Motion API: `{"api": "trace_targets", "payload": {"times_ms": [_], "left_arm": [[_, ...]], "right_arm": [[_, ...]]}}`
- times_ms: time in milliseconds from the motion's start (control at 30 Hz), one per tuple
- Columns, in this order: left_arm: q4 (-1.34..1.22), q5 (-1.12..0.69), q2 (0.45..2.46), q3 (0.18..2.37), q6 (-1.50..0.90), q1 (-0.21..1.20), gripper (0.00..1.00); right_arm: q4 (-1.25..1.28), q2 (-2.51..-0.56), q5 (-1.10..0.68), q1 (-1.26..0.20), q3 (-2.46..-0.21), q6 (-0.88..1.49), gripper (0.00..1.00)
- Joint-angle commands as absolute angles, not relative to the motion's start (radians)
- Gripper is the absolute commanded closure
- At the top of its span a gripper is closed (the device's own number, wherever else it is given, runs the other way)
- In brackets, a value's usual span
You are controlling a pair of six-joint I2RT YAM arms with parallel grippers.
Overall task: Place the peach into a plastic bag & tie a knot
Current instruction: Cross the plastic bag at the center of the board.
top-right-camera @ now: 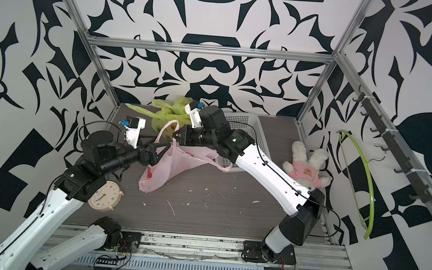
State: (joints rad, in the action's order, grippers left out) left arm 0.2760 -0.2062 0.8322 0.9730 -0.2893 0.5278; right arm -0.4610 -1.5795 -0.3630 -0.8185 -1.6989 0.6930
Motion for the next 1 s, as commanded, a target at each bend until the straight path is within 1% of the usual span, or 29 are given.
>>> {"api": "trace_targets", "payload": {"times_ms": [0, 167, 200, 300, 467, 567, 600, 633, 700, 733, 800, 967], "left_arm": [[0.211, -0.141, 0.851, 0.952, -0.252, 0.573, 0.11], [0.185, -0.018, 0.868, 0.920, -0.239, 0.646, 0.14], [0.175, 0.001, 0.875, 0.910, -0.238, 0.655, 0.20], [0.144, 0.044, 0.888, 0.886, -0.243, 0.661, 0.32], [0.102, 0.054, 0.880, 0.861, -0.242, 0.661, 0.64], [0.104, 0.044, 0.861, 0.853, -0.235, 0.661, 0.84], [0.108, 0.042, 0.852, 0.853, -0.229, 0.661, 0.89], [0.115, 0.041, 0.846, 0.854, -0.226, 0.661, 0.94], [0.134, 0.041, 0.836, 0.860, -0.219, 0.661, 0.99], [0.143, 0.041, 0.835, 0.866, -0.218, 0.661, 1.00], [0.156, 0.039, 0.834, 0.875, -0.219, 0.661, 1.00], [0.169, 0.032, 0.848, 0.893, -0.217, 0.660, 1.00]], "right_arm": [[-0.451, -1.569, -0.361, -0.828, -1.769, 0.691, 1.00], [-0.425, -1.567, -0.359, -0.835, -1.782, 0.719, 1.00], [-0.420, -1.565, -0.357, -0.839, -1.785, 0.724, 1.00], [-0.410, -1.565, -0.354, -0.845, -1.789, 0.729, 1.00], [-0.416, -1.561, -0.356, -0.847, -1.781, 0.725, 1.00], [-0.448, -1.551, -0.354, -0.847, -1.794, 0.682, 1.00], [-0.487, -1.539, -0.330, -0.846, -1.803, 0.655, 0.88], [-0.525, -1.516, -0.295, -0.846, -1.808, 0.621, 0.73], [-0.595, -1.464, -0.202, -0.838, -1.802, 0.555, 0.49], [-0.637, -1.431, -0.136, -0.836, -1.793, 0.511, 0.40], [-0.696, -1.359, -0.039, -0.822, -1.747, 0.463, 0.30], [-0.767, -1.191, 0.132, -0.770, -1.562, 0.383, 0.20]]}}
